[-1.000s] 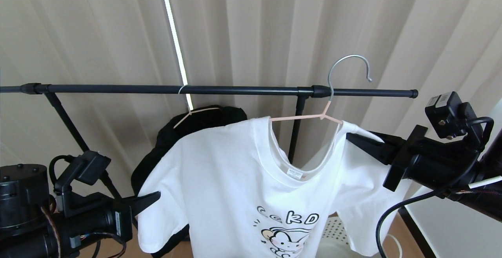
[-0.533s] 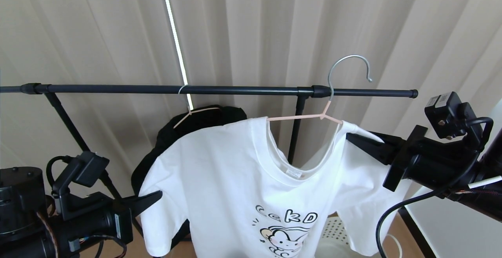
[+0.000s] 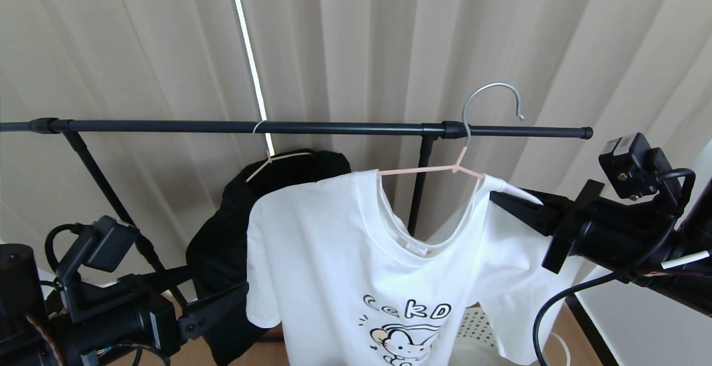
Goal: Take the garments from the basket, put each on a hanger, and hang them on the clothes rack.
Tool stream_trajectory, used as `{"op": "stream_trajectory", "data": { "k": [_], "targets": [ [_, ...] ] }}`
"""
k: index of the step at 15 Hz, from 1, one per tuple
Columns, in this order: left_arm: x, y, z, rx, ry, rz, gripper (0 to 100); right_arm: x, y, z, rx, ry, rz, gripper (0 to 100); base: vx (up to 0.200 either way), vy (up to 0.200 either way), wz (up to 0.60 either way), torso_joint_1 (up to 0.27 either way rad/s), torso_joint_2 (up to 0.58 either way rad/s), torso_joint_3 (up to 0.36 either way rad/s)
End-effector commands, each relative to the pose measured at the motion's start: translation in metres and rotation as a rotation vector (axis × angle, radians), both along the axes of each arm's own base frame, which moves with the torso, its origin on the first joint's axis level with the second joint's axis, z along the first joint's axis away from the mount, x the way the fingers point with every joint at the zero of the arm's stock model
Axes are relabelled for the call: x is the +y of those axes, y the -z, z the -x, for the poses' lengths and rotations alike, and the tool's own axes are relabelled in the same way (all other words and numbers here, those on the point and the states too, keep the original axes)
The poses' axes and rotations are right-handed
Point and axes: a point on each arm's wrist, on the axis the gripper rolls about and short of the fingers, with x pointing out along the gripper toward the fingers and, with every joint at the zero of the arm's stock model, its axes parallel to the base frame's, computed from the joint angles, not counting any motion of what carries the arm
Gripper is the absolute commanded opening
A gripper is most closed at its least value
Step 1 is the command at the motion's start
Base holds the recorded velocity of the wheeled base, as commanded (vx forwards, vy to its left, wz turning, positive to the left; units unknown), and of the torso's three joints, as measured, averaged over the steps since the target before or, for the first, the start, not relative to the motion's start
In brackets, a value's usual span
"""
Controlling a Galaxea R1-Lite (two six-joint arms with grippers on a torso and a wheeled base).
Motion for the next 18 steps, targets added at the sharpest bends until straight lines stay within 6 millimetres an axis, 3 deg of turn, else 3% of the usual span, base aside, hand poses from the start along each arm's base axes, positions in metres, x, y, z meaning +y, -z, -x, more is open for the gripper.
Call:
{"op": "stream_trajectory", "data": {
  "k": [1,4,5,8,12,18],
  "targets": [
    [-0.001,-0.023,-0.003,-0.099,0.027,0.036,100,0.000,0.002,0.000,0.006,-0.001,0.003,0,0.000,0.000,0.00,0.000,0.00,0.000],
    [-0.007,-0.062,-0.025,-0.171,0.041,0.053,100,0.001,0.003,0.000,0.010,-0.002,0.003,0,0.000,0.000,0.00,0.000,0.00,0.000],
    [-0.014,-0.088,-0.034,-0.162,0.069,0.053,100,0.001,0.004,-0.001,0.014,-0.002,0.005,0,0.000,0.000,0.00,0.000,0.00,0.000],
    [-0.023,-0.139,-0.046,-0.167,0.103,0.025,100,0.002,0.005,-0.002,0.022,-0.030,0.006,0,0.000,0.000,0.00,0.000,0.00,0.000],
    [-0.046,-0.165,-0.055,-0.141,0.227,-0.093,100,0.002,0.011,-0.001,0.044,-0.038,0.014,0,0.000,0.000,0.00,0.000,0.00,0.000],
    [-0.084,-0.172,-0.068,-0.141,0.433,-0.191,100,0.001,0.010,0.001,0.037,-0.044,0.012,0,0.000,0.000,0.00,0.000,0.00,0.000]
  ]
}}
